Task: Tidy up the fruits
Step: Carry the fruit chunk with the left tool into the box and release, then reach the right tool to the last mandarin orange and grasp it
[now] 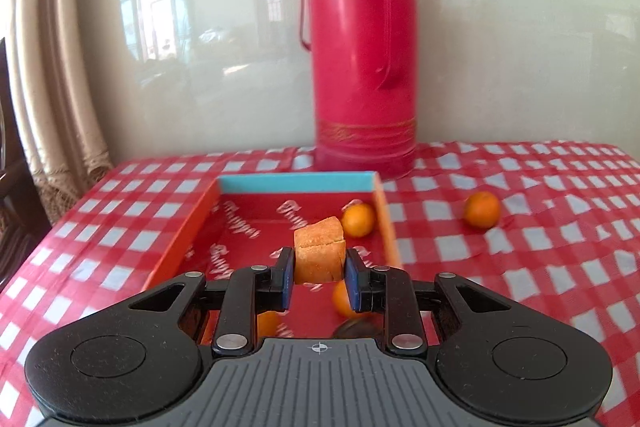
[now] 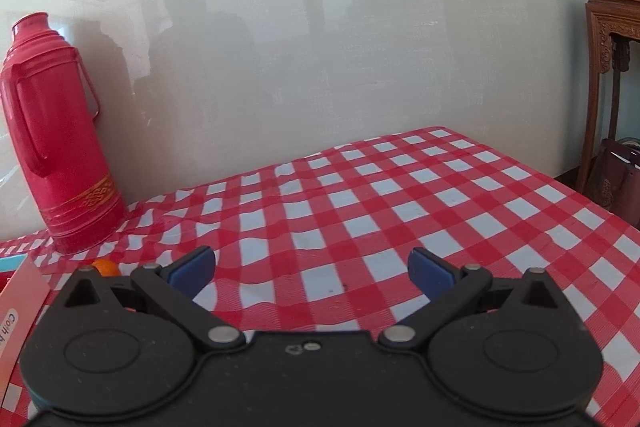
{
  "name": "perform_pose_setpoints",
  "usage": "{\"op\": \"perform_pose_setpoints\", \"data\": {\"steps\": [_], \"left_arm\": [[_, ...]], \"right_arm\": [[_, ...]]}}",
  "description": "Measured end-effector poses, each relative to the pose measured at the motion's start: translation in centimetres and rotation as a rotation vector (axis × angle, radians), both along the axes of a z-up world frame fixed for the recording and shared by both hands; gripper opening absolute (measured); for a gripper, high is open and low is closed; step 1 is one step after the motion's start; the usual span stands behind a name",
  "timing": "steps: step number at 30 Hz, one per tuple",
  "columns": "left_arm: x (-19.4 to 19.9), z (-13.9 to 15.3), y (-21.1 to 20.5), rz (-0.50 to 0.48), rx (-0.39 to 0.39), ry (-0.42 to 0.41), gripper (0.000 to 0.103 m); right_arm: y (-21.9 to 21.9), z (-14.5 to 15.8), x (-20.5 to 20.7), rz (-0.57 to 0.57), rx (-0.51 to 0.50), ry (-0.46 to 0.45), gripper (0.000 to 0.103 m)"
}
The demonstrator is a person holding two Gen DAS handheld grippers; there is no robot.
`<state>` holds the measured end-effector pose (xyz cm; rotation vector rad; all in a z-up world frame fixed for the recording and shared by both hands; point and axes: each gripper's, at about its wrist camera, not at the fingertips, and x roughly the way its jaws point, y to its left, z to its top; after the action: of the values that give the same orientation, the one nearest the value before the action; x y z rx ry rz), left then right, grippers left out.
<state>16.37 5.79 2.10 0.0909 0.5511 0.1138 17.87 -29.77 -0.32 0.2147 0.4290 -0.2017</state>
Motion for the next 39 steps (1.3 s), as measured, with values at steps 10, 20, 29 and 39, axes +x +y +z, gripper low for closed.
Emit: {"op": "perform_pose_setpoints", "data": {"steps": [10, 20, 29, 39], "left_arm": [[-1.2, -0.3, 1.5, 0.038, 0.07, -0.069, 0.103], [-1.1, -0.1, 2.2, 0.053, 0.04, -0.063, 0.103], [-1.1, -0.1, 2.9, 0.062, 0.034, -0.061, 0.103], [-1.4, -0.5, 6.2, 0.136, 0.007, -0.059, 0.103]], "right_arm": [[3.0, 0.4, 0.1, 0.055, -0.027, -0.012, 0.097], [3.3, 0.6, 0.0, 0.062, -0.037, -0.008, 0.097], [3.7, 0.5, 0.5, 0.078, -0.047, -0.004, 0.097], [5.9, 0.2, 1.7, 0.131, -0.064, 0.003, 0.097]]}}
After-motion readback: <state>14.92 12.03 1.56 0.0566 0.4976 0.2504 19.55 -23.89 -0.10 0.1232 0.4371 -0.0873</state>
